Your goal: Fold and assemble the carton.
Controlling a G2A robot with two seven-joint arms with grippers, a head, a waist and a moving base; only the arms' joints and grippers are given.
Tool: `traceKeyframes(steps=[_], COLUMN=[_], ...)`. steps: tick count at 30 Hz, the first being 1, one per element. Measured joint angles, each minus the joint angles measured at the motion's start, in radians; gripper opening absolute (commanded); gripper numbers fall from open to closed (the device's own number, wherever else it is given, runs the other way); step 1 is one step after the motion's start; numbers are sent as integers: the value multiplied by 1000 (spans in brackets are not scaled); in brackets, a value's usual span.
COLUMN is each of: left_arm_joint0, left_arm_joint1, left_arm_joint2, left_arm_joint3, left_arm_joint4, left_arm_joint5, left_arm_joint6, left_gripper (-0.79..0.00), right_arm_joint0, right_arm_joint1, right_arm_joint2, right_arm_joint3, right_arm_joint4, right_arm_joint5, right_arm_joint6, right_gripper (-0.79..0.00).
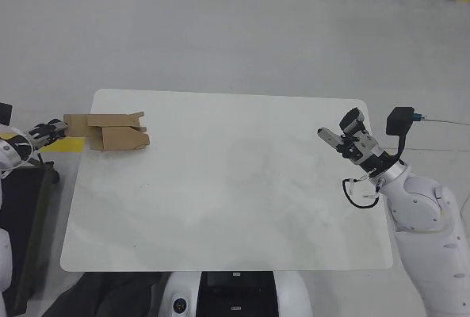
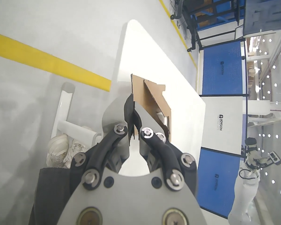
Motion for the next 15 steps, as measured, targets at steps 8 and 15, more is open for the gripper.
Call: traceKeyframes(steps=[8,15], left_arm_joint0=[8,89], left_arm_joint1=[-18,-34], left_arm_joint2=[-7,50], left_arm_joint3=[-121,-347], left_arm_joint4=[-132,-258], left_arm_joint5=[-17,0], left_arm_joint6=[-117,-133], left_gripper=[-785,-785], right_arm_joint0=[0,0], right_arm_joint1=[0,0], right_arm_joint2=[0,0], right_arm_joint3=[0,0], right_arm_joint4=[0,0], right_arm_joint5=[0,0], right_arm_joint6=[0,0], right_gripper=[0,0])
